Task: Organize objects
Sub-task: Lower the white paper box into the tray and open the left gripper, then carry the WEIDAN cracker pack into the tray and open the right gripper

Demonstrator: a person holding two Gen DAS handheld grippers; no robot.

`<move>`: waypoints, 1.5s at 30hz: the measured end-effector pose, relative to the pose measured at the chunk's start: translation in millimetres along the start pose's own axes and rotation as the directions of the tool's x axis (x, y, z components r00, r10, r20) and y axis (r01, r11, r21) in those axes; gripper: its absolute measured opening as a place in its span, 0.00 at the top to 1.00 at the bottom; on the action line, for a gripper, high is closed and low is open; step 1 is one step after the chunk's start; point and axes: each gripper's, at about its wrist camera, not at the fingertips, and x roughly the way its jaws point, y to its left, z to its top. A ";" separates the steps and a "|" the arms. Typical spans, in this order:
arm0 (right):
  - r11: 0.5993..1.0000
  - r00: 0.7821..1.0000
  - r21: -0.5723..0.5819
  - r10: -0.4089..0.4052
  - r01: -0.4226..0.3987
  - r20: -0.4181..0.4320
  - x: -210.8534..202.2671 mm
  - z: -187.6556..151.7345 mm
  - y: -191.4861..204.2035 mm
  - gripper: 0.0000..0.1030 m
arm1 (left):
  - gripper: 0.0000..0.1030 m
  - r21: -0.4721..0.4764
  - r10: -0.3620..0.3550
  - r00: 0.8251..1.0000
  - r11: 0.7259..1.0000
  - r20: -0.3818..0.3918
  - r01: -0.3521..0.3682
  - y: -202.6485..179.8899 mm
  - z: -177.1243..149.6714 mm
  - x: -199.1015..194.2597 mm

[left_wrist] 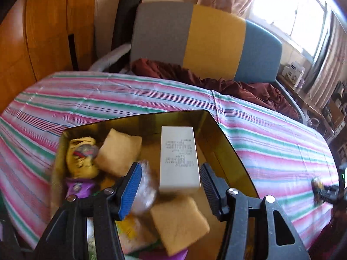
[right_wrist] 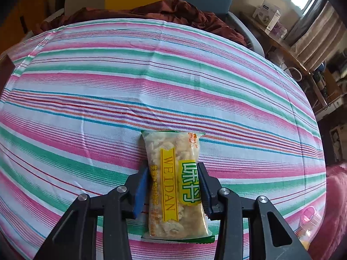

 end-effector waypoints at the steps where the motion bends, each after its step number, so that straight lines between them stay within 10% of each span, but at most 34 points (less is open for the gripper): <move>1: 1.000 1.000 0.005 -0.011 0.011 -0.008 -0.8 0.4 1.7 0.60 | 0.45 0.000 0.002 1.000 1.000 0.009 -0.002 1.3 -3.0 -4.7; 18: 0.981 0.983 -0.066 0.180 -0.182 -0.039 -32.5 12.5 129.4 0.60 | 0.45 -0.003 0.066 0.994 0.998 0.091 -0.066 28.3 -47.1 -58.9; 45: 0.883 0.865 -0.177 0.464 -0.435 0.188 -138.9 50.3 319.0 0.60 | 0.35 -0.089 0.264 0.957 0.963 0.122 -0.254 65.3 -65.2 -83.0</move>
